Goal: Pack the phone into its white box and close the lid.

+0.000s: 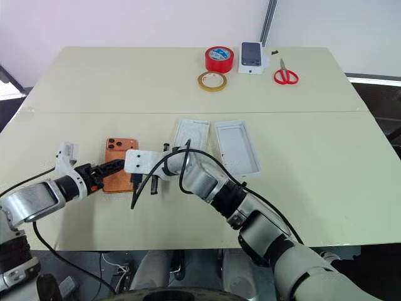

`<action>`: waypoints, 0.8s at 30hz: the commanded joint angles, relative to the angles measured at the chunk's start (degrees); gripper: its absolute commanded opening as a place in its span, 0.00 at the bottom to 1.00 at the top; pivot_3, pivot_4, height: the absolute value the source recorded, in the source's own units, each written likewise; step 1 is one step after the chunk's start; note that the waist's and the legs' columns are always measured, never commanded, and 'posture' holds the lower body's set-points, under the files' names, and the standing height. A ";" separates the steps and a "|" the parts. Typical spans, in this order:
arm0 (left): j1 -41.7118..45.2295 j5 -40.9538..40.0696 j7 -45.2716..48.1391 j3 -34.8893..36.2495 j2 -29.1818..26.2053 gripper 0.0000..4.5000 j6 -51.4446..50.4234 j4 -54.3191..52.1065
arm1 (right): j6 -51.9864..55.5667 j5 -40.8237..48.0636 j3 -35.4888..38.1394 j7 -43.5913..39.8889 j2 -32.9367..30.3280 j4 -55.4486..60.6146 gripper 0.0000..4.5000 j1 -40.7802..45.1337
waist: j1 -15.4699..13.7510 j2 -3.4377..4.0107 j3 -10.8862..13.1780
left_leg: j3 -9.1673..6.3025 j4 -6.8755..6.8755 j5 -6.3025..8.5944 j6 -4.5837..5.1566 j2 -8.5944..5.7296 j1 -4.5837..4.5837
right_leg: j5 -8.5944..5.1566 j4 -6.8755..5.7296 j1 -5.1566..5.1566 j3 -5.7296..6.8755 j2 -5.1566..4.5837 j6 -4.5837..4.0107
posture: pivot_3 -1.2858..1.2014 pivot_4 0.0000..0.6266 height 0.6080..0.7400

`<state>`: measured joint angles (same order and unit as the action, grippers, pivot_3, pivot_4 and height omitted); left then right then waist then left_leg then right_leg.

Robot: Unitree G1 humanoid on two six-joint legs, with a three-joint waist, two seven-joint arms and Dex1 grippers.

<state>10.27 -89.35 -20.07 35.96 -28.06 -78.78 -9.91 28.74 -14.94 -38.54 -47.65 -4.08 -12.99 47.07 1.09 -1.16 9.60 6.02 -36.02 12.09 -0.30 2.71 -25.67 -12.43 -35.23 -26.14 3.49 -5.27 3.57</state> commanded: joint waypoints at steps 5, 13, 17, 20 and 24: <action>-3.57 -10.81 -3.85 -4.51 -4.73 0.40 8.61 -1.45 | 4.48 3.63 5.72 -4.31 -5.97 13.37 0.00 -1.40 | 0.11 0.00 0.01 | 0.01 0.10 0.00 0.00 -0.02 -0.08 | 0.01 0.01 -0.15 0.00 -0.03 -0.01 | 0.52 0.24 1.00; -6.84 -18.05 -6.26 -8.55 -8.22 0.40 16.68 -2.21 | 6.18 5.60 7.48 -5.62 -10.39 18.54 0.00 -2.87 | 0.13 0.00 0.01 | 0.03 0.12 -0.01 -0.01 -0.01 -0.10 | -0.01 0.07 -0.17 0.00 -0.02 -0.04 | 0.52 0.24 1.00; -7.98 -19.56 -5.95 -9.98 -9.89 0.20 19.23 -2.61 | 6.07 7.97 9.23 -6.62 -12.00 19.50 0.00 -3.45 | 0.11 0.01 0.02 | 0.04 0.12 0.00 0.00 -0.02 -0.09 | -0.01 0.10 -0.16 0.00 -0.02 -0.04 | 0.52 0.24 1.00; -8.77 -20.34 -5.54 -10.97 -11.18 0.01 20.98 -3.02 | 5.54 9.46 10.31 -7.26 -13.26 19.89 0.00 -3.86 | 0.05 0.03 0.03 | 0.05 0.12 0.00 0.00 -0.02 -0.09 | -0.01 0.13 -0.13 0.01 -0.02 -0.04 | 0.52 0.24 1.00; -9.42 -21.75 -4.88 -11.44 -12.62 0.01 22.98 -3.99 | 4.13 11.86 12.57 -8.10 -15.61 21.03 0.00 -4.96 | 0.07 0.03 0.03 | 0.06 0.12 0.00 0.00 -0.02 -0.09 | -0.01 0.13 -0.14 0.01 0.00 -0.04 | 0.52 0.24 1.00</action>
<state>1.16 -110.02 -25.27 24.02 -39.50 -56.98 -12.19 34.13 -4.65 -28.00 -55.34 -19.35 4.77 42.28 1.16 -1.14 9.63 6.08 -35.90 12.09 -0.30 2.70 -25.76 -12.44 -35.10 -26.28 3.50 -5.26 3.52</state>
